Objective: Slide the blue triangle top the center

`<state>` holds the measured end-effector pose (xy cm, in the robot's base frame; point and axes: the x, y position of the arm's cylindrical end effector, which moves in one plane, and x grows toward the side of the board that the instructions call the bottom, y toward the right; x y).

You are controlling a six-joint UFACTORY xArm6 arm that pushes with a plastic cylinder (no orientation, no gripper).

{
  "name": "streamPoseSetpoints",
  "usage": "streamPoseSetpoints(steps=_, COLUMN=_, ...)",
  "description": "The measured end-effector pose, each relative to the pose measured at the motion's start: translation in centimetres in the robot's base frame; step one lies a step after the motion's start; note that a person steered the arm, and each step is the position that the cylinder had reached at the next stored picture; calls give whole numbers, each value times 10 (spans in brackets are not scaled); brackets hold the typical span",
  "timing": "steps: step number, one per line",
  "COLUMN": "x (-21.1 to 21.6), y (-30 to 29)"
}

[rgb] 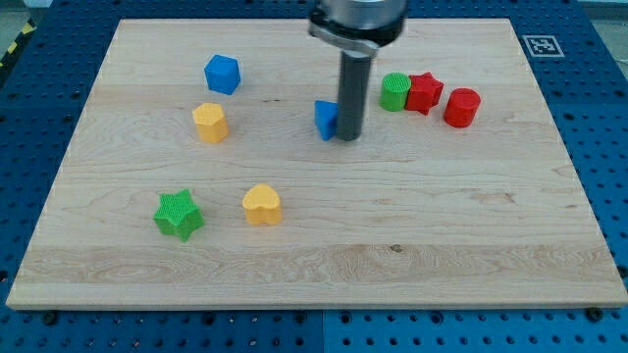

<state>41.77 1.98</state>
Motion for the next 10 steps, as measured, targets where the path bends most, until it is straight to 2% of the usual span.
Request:
streamPoseSetpoints(steps=3, x=-46, y=-93)
streamPoseSetpoints(steps=4, x=-18, y=-82)
streamPoseSetpoints(steps=5, x=-31, y=-45)
streamPoseSetpoints(steps=6, x=-65, y=-39)
streamPoseSetpoints(steps=7, x=-66, y=-55)
streamPoseSetpoints(steps=9, x=-99, y=-89)
streamPoseSetpoints(steps=10, x=-65, y=-81)
